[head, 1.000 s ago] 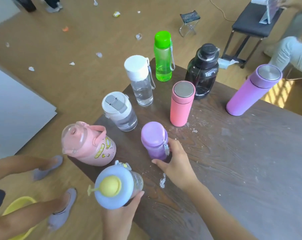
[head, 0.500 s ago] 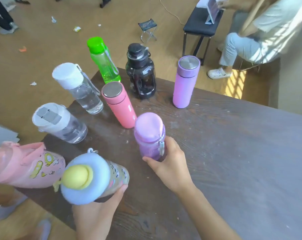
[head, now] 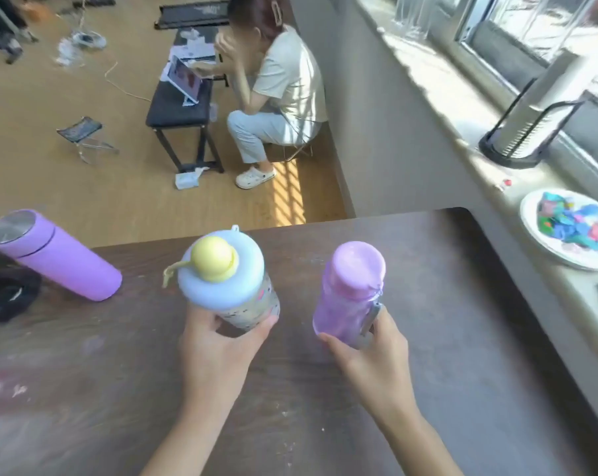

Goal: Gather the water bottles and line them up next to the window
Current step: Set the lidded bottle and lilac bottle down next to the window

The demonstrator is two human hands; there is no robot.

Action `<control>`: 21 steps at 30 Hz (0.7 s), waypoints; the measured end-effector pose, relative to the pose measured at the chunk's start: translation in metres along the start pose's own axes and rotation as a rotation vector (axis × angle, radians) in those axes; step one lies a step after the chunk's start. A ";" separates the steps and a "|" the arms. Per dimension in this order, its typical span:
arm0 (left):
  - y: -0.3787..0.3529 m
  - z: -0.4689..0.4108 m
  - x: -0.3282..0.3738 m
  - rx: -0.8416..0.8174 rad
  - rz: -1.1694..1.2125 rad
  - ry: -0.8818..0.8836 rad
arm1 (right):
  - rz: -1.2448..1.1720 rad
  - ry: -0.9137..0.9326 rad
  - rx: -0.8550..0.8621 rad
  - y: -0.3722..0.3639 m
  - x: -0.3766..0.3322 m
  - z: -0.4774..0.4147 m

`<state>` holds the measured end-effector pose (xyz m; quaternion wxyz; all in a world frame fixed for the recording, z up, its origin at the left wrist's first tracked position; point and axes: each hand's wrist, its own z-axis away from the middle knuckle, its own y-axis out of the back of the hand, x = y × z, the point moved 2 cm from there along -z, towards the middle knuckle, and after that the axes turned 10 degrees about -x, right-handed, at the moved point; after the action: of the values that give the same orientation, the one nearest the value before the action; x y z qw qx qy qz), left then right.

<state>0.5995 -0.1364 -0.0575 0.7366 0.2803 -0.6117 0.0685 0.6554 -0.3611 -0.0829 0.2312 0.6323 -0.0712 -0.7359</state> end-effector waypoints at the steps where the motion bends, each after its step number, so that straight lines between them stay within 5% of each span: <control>1: -0.025 -0.014 0.016 -0.047 0.018 -0.041 | -0.005 -0.019 0.034 0.017 0.008 -0.002; 11: -0.255 -0.089 0.094 -0.375 0.094 -0.185 | -0.050 -0.086 0.280 0.129 0.066 -0.015; 21: -0.340 -0.093 0.091 -0.456 -0.006 -0.165 | -0.040 -0.082 0.407 0.164 0.094 -0.018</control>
<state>0.8530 -0.3955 -0.0932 0.7287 0.1130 -0.6685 -0.0969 0.7054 -0.5430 -0.1060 0.0809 0.6368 -0.2150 -0.7360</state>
